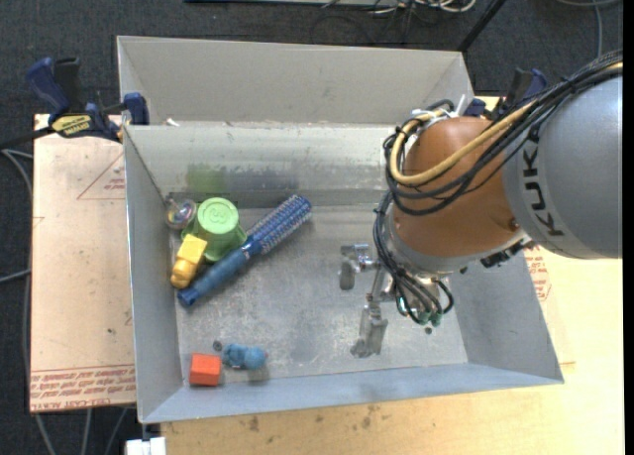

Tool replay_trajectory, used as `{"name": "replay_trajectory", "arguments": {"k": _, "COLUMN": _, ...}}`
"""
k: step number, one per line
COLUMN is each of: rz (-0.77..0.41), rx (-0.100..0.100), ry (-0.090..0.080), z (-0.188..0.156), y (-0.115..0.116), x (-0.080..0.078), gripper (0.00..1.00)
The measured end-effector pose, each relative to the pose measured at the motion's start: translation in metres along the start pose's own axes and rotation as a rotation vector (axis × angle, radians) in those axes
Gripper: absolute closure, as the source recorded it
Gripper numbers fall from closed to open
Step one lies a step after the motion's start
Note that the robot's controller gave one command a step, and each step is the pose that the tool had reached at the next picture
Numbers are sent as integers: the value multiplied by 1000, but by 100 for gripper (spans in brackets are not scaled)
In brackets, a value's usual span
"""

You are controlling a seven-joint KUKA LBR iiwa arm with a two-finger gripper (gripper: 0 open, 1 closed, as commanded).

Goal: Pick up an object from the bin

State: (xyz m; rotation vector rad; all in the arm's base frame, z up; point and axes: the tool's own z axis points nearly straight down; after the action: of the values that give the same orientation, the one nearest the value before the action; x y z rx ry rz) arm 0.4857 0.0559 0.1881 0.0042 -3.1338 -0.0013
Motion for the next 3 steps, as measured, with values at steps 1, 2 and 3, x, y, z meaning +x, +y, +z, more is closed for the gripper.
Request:
{"name": "replay_trajectory", "arguments": {"k": 1, "rz": -7, "rx": -4, "ry": -11, "z": 34, "y": 70, "x": -68, "gripper": 0}}
{"name": "replay_trajectory", "arguments": {"k": 2, "rz": -235, "rx": 0, "ry": -9, "z": 95, "y": 110, "x": -110, "gripper": 0}}
{"name": "replay_trajectory", "arguments": {"k": 3, "rz": -234, "rx": 0, "ry": -8, "z": 98, "y": 110, "x": -110, "gripper": 100}}
